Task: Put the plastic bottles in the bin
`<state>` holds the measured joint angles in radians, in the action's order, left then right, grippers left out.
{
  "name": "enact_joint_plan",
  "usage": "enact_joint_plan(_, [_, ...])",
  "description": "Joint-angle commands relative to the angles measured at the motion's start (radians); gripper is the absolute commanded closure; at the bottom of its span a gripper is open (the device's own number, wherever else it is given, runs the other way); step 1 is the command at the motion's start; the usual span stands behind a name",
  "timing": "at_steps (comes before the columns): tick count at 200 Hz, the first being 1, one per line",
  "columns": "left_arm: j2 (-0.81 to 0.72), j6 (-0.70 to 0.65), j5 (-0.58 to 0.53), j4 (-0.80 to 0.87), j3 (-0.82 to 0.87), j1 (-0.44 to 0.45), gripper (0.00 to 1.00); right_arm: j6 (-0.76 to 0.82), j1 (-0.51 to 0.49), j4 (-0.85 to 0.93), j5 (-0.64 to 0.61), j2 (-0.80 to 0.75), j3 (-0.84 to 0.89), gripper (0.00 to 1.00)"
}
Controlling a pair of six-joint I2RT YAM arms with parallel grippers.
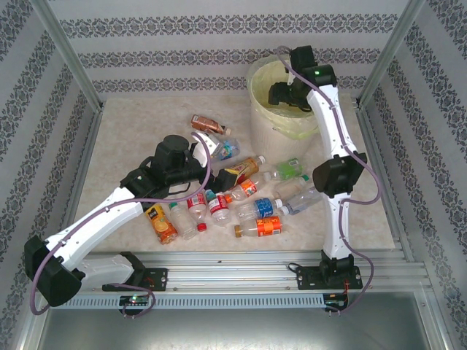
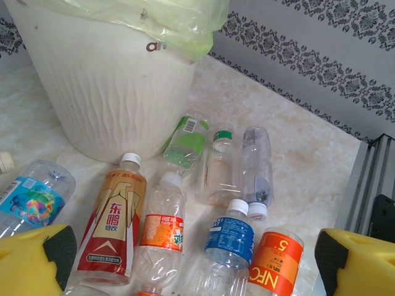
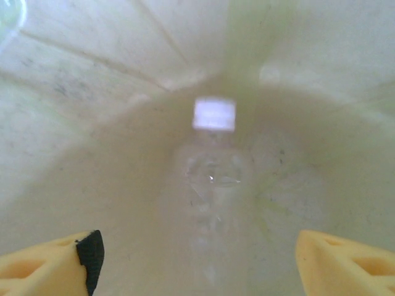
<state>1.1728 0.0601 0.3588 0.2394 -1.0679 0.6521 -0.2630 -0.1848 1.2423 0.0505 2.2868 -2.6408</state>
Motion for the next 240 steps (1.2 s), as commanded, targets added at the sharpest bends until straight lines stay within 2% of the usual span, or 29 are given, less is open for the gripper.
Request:
enact_joint_plan(1, [-0.007, -0.019, 0.017, 0.017, -0.035, -0.014, 0.00, -0.008, 0.012, 0.028, 0.023, -0.040, -0.028, 0.17])
enact_joint_plan(64, [-0.031, -0.024, 0.013, 0.016, -0.031, -0.014, 0.00, 0.009, 0.004, -0.023, -0.011, -0.170, -0.009, 0.15])
enact_joint_plan(98, [-0.036, -0.019, 0.005, 0.014, -0.032, -0.013, 0.00, 0.034, -0.018, -0.136, -0.036, -0.309, 0.128, 0.15])
enact_joint_plan(135, [-0.043, -0.031, 0.041, 0.017, -0.031, -0.013, 0.00, 0.052, -0.060, -0.242, -0.107, -0.501, 0.347, 0.15])
enact_joint_plan(170, [-0.041, -0.064, 0.118, 0.053, -0.043, -0.012, 0.00, -0.025, -0.085, -0.307, -0.182, -0.713, 0.605, 0.15])
enact_joint_plan(206, [-0.017, -0.081, 0.194, 0.092, -0.060, -0.005, 0.00, -0.185, -0.092, -0.312, -0.257, -0.966, 0.935, 0.17])
enact_joint_plan(240, [0.011, -0.109, 0.151, 0.123, -0.056, 0.048, 0.00, -0.358, -0.072, -0.277, -0.279, -1.177, 1.249, 0.19])
